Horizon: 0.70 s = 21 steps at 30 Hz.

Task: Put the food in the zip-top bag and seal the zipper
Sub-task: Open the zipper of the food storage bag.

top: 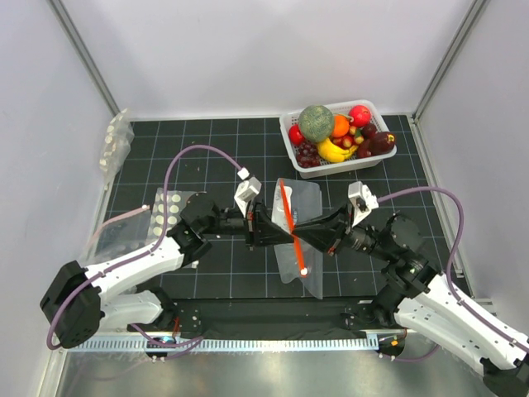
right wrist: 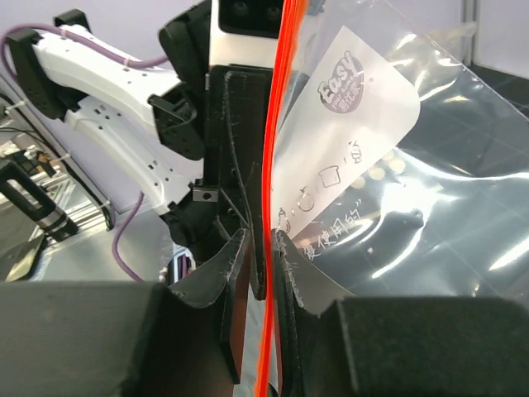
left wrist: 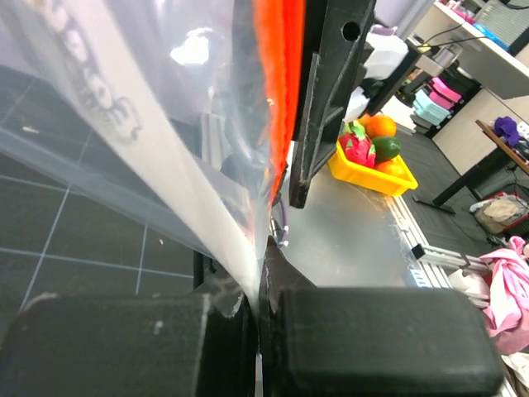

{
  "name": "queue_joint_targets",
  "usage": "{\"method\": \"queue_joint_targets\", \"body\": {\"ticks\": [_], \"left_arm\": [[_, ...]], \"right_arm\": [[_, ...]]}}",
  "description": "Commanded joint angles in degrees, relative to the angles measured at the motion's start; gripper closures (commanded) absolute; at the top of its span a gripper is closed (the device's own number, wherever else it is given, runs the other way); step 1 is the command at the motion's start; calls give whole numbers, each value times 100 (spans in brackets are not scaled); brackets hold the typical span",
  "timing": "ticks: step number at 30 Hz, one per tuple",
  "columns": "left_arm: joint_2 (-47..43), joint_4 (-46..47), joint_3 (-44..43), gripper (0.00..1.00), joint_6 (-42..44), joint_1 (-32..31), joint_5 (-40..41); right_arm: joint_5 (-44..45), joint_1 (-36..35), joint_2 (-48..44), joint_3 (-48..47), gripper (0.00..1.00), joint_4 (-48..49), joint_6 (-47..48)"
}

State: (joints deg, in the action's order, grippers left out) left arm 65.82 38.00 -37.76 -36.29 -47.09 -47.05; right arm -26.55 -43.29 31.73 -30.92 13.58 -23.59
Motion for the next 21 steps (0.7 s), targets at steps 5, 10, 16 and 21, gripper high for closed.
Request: {"method": "queue_joint_targets", "body": {"ticks": [5,10,16,21], "left_arm": [[-122,603,14,100,-141,-19,-235],[-105,621,5,99,-150,-19,-261],[-113,691,5,100,-176,-63,-331],[-78,762,-12,100,-194,-142,-428]], "right_arm": [[-448,4,-333,59,73,645,-181],[-272,-4,-422,42,75,479,-128],[-193,-4,-237,-46,78,356,-93],[-123,-4,-219,-46,80,294,-57]]}}
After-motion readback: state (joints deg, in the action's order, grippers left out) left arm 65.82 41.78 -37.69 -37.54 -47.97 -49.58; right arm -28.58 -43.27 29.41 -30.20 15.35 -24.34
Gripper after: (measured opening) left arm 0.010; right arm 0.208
